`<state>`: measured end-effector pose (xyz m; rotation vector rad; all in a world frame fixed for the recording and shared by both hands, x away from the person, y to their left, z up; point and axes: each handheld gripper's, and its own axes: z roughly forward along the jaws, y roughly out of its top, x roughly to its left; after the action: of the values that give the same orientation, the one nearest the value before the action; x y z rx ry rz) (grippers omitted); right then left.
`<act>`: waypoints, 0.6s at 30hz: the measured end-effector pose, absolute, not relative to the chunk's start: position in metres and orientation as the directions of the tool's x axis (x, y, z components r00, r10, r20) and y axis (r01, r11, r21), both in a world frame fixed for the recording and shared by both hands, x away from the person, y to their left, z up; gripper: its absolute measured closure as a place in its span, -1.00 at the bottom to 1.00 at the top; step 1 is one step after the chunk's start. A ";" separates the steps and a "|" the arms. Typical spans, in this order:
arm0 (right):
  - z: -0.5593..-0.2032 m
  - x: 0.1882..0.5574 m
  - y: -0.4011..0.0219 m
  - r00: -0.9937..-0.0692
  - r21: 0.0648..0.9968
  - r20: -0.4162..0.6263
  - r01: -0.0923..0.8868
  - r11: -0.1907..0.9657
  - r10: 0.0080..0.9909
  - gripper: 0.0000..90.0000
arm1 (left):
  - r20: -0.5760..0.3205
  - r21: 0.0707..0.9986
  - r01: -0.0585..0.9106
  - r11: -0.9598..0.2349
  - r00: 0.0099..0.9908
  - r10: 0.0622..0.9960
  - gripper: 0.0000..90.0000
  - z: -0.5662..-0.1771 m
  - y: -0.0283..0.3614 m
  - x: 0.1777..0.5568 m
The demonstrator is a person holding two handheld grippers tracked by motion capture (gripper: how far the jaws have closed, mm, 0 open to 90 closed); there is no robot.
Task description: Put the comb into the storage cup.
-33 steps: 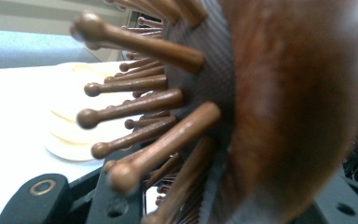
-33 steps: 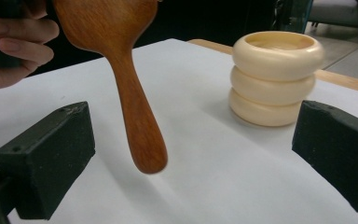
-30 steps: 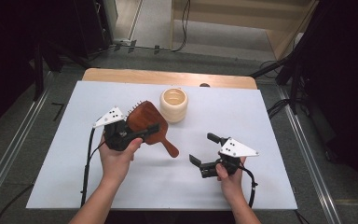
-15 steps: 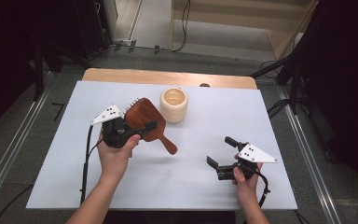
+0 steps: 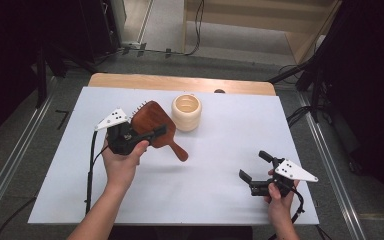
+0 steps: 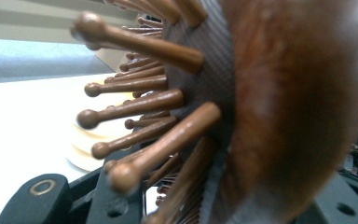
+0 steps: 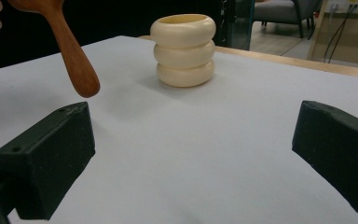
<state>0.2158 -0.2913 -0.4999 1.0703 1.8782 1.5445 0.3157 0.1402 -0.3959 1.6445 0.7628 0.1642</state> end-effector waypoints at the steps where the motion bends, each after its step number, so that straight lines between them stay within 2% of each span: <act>1: -0.501 0.214 -0.297 -0.573 0.963 0.119 0.266 0.047 0.811 -1.00 | -0.304 0.923 0.384 -0.026 0.769 0.562 0.33 -0.396 0.140 0.316; 18: -0.509 0.206 -0.328 -0.525 0.956 0.132 0.291 0.032 0.841 -1.00 | -0.285 0.931 0.365 -0.026 0.766 0.576 0.33 -0.382 0.142 0.329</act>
<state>0.2057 -0.3277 -0.5093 1.1443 1.8382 1.5121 0.3286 0.1421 -0.3816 1.6384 0.7624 0.1973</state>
